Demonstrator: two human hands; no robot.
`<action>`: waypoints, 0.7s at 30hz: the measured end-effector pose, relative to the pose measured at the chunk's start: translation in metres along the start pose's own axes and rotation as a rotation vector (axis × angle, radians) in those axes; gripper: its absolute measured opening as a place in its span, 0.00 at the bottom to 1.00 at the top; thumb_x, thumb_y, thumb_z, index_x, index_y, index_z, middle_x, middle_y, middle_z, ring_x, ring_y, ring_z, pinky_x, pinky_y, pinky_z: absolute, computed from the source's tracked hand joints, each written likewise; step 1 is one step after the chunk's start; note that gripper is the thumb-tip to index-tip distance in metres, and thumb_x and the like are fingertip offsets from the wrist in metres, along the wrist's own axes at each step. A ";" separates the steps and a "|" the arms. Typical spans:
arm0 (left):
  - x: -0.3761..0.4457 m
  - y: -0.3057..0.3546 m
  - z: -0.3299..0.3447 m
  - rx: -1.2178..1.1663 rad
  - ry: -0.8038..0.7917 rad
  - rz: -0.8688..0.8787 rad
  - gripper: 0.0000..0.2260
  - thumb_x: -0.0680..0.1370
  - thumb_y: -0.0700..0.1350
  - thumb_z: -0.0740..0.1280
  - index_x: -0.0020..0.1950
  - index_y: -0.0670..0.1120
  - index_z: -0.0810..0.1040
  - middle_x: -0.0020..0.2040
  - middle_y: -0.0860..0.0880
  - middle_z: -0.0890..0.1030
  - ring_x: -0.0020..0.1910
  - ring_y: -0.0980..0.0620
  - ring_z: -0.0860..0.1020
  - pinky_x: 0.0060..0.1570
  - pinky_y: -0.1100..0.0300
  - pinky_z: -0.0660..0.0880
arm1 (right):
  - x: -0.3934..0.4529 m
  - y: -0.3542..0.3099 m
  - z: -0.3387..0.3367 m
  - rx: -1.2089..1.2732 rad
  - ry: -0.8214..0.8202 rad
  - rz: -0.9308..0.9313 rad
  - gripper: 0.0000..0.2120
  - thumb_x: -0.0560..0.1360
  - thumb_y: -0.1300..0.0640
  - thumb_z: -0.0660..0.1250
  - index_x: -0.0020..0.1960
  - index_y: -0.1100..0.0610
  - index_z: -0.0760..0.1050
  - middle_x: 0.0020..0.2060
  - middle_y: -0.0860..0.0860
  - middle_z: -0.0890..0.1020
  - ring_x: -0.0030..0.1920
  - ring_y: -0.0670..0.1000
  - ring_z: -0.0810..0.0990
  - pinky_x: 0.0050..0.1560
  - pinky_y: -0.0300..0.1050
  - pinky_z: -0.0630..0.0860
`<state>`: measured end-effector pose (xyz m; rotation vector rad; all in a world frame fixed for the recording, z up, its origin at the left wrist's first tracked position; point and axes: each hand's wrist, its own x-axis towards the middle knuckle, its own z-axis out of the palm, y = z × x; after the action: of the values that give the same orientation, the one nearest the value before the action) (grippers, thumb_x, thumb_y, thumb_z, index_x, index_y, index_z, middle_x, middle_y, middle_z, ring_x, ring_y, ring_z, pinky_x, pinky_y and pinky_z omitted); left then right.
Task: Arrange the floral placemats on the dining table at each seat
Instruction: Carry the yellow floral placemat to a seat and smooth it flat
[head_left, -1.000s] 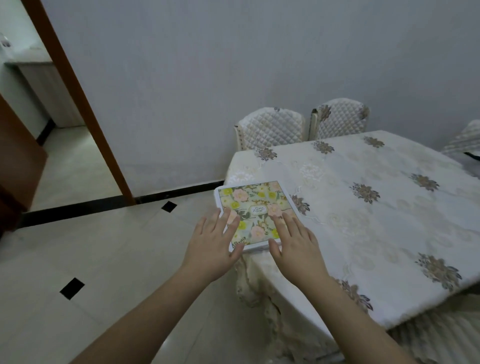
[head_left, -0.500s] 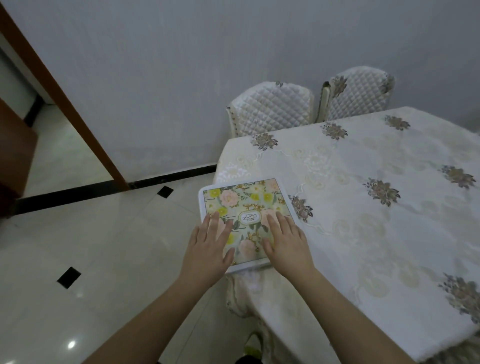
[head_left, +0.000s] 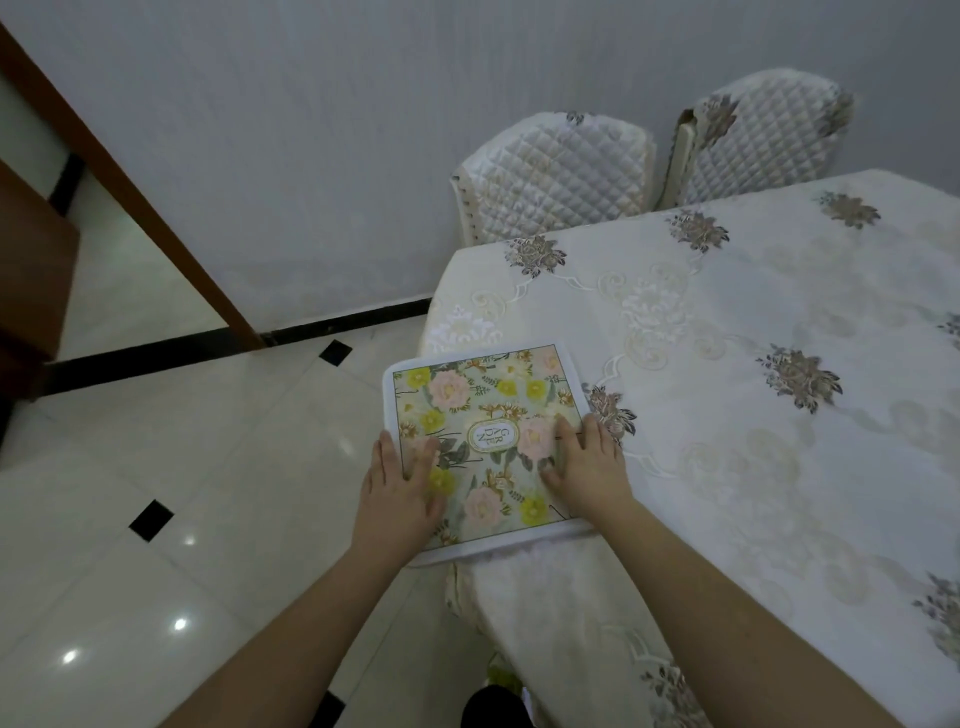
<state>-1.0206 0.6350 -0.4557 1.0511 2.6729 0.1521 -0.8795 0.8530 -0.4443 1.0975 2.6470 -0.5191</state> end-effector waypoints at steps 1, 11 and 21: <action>0.002 0.001 0.000 -0.014 -0.022 -0.030 0.32 0.79 0.58 0.59 0.80 0.54 0.49 0.78 0.31 0.45 0.77 0.33 0.47 0.73 0.41 0.57 | 0.002 0.001 0.000 0.020 -0.008 0.013 0.35 0.77 0.41 0.60 0.78 0.51 0.51 0.78 0.63 0.49 0.77 0.63 0.50 0.75 0.57 0.49; 0.011 -0.003 -0.004 -0.283 -0.159 -0.175 0.31 0.81 0.59 0.56 0.79 0.58 0.44 0.78 0.35 0.50 0.76 0.36 0.56 0.72 0.44 0.59 | 0.008 0.004 -0.004 0.222 0.010 0.129 0.35 0.71 0.43 0.71 0.71 0.52 0.61 0.70 0.61 0.66 0.70 0.63 0.66 0.67 0.58 0.67; 0.005 -0.002 -0.023 -0.633 0.122 -0.203 0.30 0.80 0.47 0.64 0.79 0.49 0.55 0.73 0.48 0.66 0.69 0.47 0.70 0.66 0.51 0.69 | 0.000 0.011 -0.028 0.771 0.222 0.150 0.25 0.77 0.62 0.65 0.73 0.58 0.65 0.59 0.49 0.74 0.58 0.49 0.73 0.56 0.44 0.70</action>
<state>-1.0316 0.6366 -0.4346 0.5794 2.5233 0.9682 -0.8737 0.8709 -0.4212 1.6058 2.5467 -1.5400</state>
